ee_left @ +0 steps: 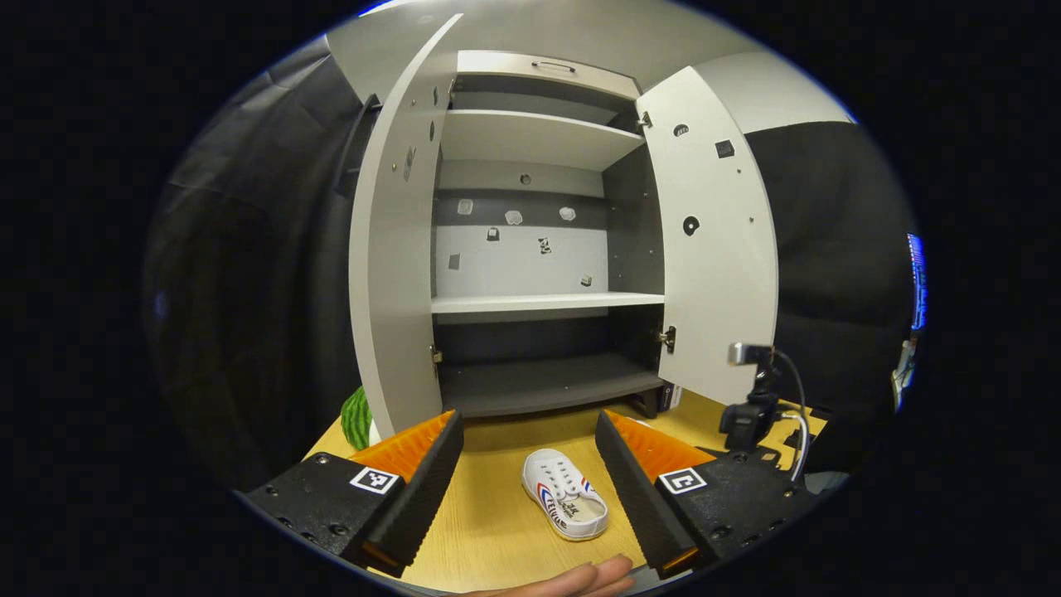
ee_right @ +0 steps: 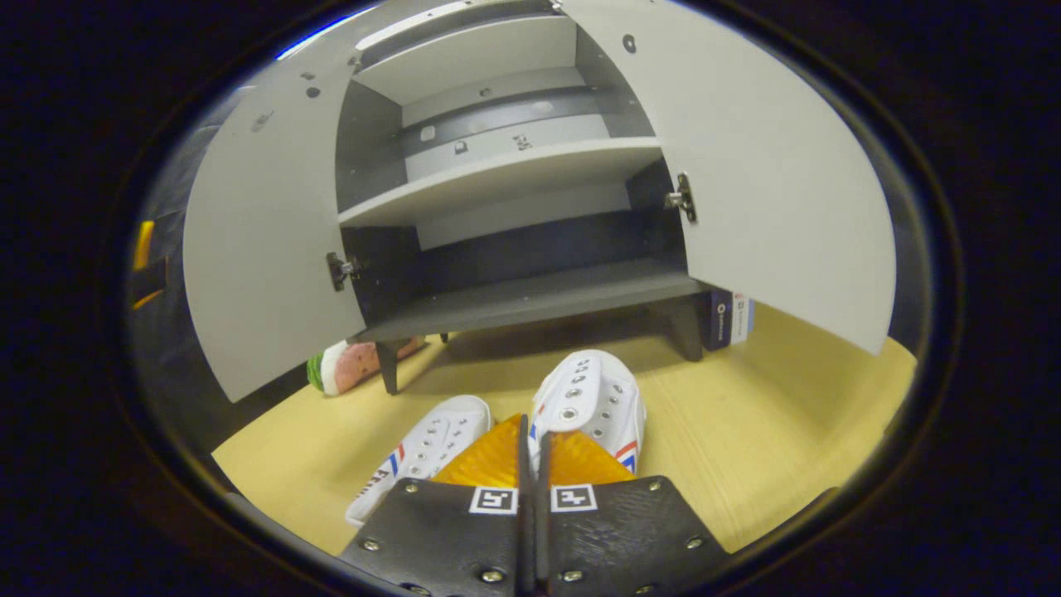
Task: Grab one shoe with the right hand and put it into the shoe cabinet, grab the other shoe with the left hand and put it into the shoe cabinet; then close the right door with the right hand and the left door with the left hand.
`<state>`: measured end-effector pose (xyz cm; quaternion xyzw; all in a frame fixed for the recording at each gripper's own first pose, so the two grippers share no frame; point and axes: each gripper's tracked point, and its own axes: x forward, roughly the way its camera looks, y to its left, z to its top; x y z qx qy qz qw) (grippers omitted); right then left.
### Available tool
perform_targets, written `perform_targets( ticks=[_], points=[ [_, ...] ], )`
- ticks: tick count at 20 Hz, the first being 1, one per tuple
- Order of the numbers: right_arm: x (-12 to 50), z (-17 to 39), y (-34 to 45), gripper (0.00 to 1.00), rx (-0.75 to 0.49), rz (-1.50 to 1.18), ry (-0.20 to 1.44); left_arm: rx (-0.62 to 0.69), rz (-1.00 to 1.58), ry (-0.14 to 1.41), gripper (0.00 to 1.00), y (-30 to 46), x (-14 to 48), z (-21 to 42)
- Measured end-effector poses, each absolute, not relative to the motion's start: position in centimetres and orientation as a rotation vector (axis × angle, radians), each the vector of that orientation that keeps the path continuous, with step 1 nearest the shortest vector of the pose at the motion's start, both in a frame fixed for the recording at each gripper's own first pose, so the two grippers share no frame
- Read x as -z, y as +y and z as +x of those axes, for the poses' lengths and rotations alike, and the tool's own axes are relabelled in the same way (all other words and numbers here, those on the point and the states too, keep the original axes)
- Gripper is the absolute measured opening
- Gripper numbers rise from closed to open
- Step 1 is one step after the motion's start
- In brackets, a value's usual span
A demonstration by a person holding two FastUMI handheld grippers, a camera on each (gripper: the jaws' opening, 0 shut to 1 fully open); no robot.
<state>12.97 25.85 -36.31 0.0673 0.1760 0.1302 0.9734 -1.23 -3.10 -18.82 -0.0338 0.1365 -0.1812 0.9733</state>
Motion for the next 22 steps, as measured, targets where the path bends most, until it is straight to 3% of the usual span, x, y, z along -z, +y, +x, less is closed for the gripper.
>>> perform_targets(
  ticks=[10, 16, 22],
  points=[
    [15.6, 16.1, 27.5, 0.01, -0.349, 0.013, 0.115, 0.334, -0.081, 0.211, 0.99, -2.8, 18.3, 2.9],
    [7.4, 25.4, 29.5, 0.01, -0.37, -0.097, 0.115, 0.322, -0.089, 0.12, 0.98, -2.5, 15.9, 4.1],
    [6.8, 36.1, 32.2, 0.01, -0.375, -0.231, 0.212, 0.349, -0.148, 0.159, 0.98, -4.0, 17.7, 4.5]
  ],
)
